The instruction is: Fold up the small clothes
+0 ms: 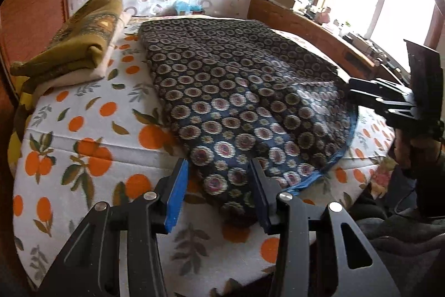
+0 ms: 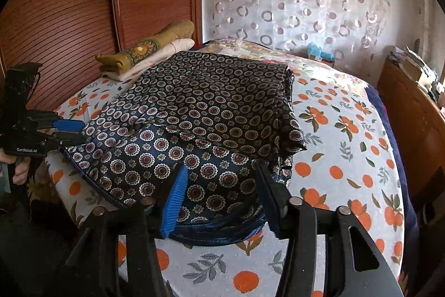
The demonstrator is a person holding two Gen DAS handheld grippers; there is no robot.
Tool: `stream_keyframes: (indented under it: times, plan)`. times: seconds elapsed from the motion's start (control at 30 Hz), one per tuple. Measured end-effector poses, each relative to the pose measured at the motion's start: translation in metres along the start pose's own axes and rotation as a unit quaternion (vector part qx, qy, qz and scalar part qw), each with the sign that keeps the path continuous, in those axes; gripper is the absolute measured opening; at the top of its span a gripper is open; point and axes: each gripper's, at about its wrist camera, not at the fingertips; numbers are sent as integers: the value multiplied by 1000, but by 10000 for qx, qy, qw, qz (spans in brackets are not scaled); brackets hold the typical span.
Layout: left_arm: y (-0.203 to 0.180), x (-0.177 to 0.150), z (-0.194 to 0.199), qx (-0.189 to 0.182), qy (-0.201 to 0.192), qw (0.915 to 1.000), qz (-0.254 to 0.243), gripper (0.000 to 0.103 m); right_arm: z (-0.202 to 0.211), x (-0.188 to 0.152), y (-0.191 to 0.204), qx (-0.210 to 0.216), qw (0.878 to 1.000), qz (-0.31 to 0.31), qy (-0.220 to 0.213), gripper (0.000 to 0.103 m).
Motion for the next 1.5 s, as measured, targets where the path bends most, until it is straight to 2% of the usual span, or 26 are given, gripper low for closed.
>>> stream_keyframes:
  times: [0.07, 0.1, 0.13, 0.17, 0.27, 0.37, 0.53, 0.63, 0.93, 1.07, 1.3, 1.37, 1.4, 1.43, 1.5]
  plan:
    - [-3, 0, -1, -55, 4, 10000, -13, 42, -1, 1, 2, 24, 10000, 2, 2, 54]
    - [-4, 0, -1, -93, 18, 9999, -38, 35, -2, 1, 3, 32, 10000, 11, 3, 54]
    - [-5, 0, -1, -137, 38, 9999, -53, 21, -2, 1, 3, 44, 10000, 19, 8, 54]
    - [-7, 1, 1, -132, 7, 9999, -72, 11, -2, 1, 4, 65, 10000, 31, 7, 54]
    - [-10, 7, 10, -246, -201, 9994, -98, 5, -2, 0, 8, 146, 9999, 65, 9, 54]
    - [-17, 20, 24, -271, -501, 9982, -175, 4, -1, -1, 14, 239, 9997, 96, 9, 55]
    - [-30, 52, 34, -267, -906, 9948, -379, 4, 8, 1, 25, 524, 9985, 146, -84, 70]
    - [-35, 68, 35, -268, -1067, 9928, -476, 4, 13, 1, 33, 646, 9976, 185, -166, 74]
    - [-33, 90, 34, -158, -1315, 9903, -426, 4, 8, -4, 46, 771, 9961, 422, -53, 75]
    - [-29, 94, 36, -124, -1422, 9890, -374, 4, -7, -2, 46, 607, 9968, 515, 102, 75]
    - [-17, 102, 37, -38, -1490, 9883, -338, 4, -25, 13, 23, 356, 9985, 343, 250, 74]
    - [-12, 105, 34, -38, -1497, 9883, -301, 4, -25, 19, 17, 388, 9985, 327, 206, 58]
    - [-9, 106, 32, -43, -1496, 9884, -275, 4, -27, 23, 14, 404, 9984, 333, 213, 43]
    - [-6, 108, 30, -57, -1499, 9884, -246, 4, -28, 27, 11, 459, 9982, 306, 228, 22]
    - [0, 112, 26, -22, -1510, 9883, -199, 4, -29, 38, 6, 652, 9973, 278, 168, 11]
Point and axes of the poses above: each gripper's, at about its wrist camera, not at the fingertips, and z roughly against the way its jaws point, y to its left, x to its top, and after that the axes turned 13 degrees about -x, right-handed
